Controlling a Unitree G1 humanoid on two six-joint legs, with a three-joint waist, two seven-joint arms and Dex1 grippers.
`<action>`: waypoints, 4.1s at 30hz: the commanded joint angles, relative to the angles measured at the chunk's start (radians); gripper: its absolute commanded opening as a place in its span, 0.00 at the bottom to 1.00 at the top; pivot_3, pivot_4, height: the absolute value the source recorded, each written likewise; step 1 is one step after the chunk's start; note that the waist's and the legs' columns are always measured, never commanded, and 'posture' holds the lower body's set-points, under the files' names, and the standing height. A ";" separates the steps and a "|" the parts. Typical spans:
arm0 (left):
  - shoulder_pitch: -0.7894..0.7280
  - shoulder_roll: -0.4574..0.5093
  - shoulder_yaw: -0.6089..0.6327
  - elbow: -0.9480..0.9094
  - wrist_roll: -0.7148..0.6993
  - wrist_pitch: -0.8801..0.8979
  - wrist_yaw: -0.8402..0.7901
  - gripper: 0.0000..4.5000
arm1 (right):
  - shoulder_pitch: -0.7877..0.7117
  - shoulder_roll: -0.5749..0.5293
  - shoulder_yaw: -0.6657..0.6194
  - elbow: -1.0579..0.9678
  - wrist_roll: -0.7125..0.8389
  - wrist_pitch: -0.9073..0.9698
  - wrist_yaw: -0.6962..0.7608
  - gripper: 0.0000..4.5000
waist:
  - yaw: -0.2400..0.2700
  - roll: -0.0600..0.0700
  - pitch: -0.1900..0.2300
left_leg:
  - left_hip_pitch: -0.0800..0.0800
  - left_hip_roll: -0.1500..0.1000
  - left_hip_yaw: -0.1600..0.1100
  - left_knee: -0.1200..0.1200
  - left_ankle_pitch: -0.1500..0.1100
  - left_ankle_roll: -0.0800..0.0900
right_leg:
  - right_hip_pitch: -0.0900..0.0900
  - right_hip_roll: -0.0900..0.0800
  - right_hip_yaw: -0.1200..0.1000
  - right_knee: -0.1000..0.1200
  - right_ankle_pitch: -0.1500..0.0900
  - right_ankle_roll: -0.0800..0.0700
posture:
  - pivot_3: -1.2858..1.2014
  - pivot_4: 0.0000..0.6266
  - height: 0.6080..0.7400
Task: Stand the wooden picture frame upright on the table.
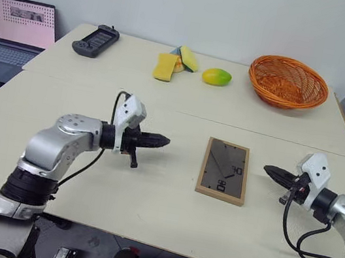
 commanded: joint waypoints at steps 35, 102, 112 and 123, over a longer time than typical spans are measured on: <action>-0.316 -0.397 -0.145 0.714 0.364 -0.528 -0.119 0.01 | -0.055 0.232 0.116 0.028 -0.173 0.022 -0.255 0.00 | -0.002 0.000 0.000 | -0.004 -0.003 -0.002 0.001 0.001 0.002 | -0.002 0.000 0.000 0.002 0.000 0.000 | 0.52 0.24 1.00; -0.205 -0.268 0.202 0.393 -0.834 0.985 0.956 0.23 | 0.040 0.167 0.118 -0.059 -0.198 0.038 -0.206 0.00 | -0.009 0.001 -0.001 | -0.003 -0.004 -0.010 0.003 0.003 0.002 | -0.001 -0.001 -0.004 0.010 0.000 0.000 | 0.52 0.24 1.00; -0.262 -0.294 0.235 0.496 -0.972 0.985 1.128 0.73 | 0.053 0.160 0.118 -0.084 -0.193 0.052 -0.211 0.00 | -0.008 0.001 -0.001 | -0.003 -0.005 -0.010 0.003 0.003 0.002 | -0.001 -0.001 -0.004 0.011 0.000 0.000 | 0.52 0.24 1.00; -0.331 -0.371 0.262 0.664 -1.003 0.985 1.234 0.79 | 0.067 0.182 0.163 -0.117 -0.214 0.063 -0.229 0.00 | -0.007 0.001 -0.001 | -0.003 -0.005 -0.010 0.003 0.003 0.001 | -0.001 -0.001 -0.004 0.011 0.000 0.000 | 0.52 0.24 1.00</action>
